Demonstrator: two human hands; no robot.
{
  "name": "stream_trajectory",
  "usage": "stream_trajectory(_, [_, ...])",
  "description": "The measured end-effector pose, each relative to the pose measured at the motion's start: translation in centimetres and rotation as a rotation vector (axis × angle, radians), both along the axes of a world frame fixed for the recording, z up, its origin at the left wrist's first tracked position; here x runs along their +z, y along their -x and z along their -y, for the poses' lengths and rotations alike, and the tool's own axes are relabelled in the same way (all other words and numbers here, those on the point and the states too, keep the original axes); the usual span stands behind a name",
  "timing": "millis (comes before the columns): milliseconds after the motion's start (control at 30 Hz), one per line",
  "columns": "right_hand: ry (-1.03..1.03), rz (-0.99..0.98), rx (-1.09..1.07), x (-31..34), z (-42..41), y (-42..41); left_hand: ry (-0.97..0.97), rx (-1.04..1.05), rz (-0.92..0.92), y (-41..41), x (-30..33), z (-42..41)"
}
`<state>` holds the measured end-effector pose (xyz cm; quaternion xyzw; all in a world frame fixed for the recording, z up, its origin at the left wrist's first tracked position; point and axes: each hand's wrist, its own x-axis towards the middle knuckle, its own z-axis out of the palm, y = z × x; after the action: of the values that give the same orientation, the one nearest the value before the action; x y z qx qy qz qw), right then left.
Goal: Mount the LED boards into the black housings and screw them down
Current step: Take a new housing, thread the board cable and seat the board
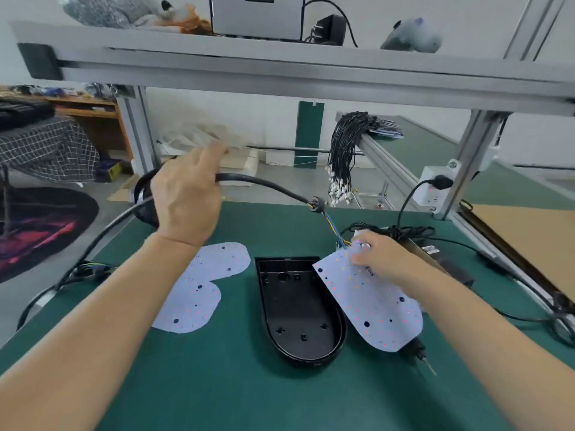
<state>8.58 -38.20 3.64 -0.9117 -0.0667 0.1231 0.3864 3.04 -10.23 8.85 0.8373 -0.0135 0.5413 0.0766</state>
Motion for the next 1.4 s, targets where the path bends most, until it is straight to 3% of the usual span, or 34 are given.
stream_trajectory(67, [0.214,0.052,0.001,-0.8,0.4,-1.3,-0.307,-0.14,0.018,0.3,0.3,3.9])
stream_trajectory(133, [0.25,0.222,-0.055,-0.1,0.5,-2.0,-0.58,-0.256,-0.038,0.8,-0.8,7.0])
stream_trajectory(200, [0.004,0.357,-0.083,2.0,-0.1,-1.9,-0.784,-0.39,-0.094,1.2,-2.5,9.1])
stream_trajectory(267, [-0.294,0.243,0.031,4.3,-1.7,-1.0,-0.929,-0.486,-0.145,1.7,-4.2,10.7])
stream_trajectory(433, [0.008,-0.164,0.486,5.7,-9.2,2.4,-1.035,-0.668,-0.327,3.1,-7.3,14.2])
stream_trajectory(500, [-0.127,-0.301,0.471,4.7,-10.9,2.8,-1.01,-0.736,-0.456,3.3,-7.6,14.8])
stream_trajectory(567, [-0.272,-0.273,0.301,4.1,-10.8,2.6,-0.977,-0.734,-0.478,3.4,-7.1,14.6])
stream_trajectory(667, [-0.321,-0.059,0.088,3.9,-9.0,1.7,-0.767,-0.795,-0.494,4.2,-7.0,13.1])
stream_trajectory(733, [-0.311,0.112,0.06,4.3,-7.5,1.5,-0.451,-0.784,-0.434,4.9,-7.3,11.6])
stream_trajectory(833, [-0.306,0.252,0.049,5.0,-5.7,1.0,0.065,-0.425,-0.418,5.2,-7.3,8.5])
stream_trajectory(900, [-0.309,0.304,0.033,5.1,-5.0,0.7,0.279,-0.123,-0.647,4.7,-7.2,6.3])
stream_trajectory(967, [-0.291,0.333,0.018,5.3,-4.5,0.9,0.421,0.035,-0.878,4.4,-7.8,4.9])
stream_trajectory(1067, [-0.213,0.356,0.033,5.4,-4.5,1.4,0.57,0.045,-1.067,4.5,-8.8,4.3])
stream_trajectory(1200, [-0.031,0.466,0.087,5.2,-4.4,1.7,0.839,-0.131,-1.213,4.3,-9.5,5.2])
stream_trajectory(1400, [0.13,0.671,0.091,5.2,-3.4,2.9,1.322,-0.283,-1.145,3.8,-10.0,5.8])
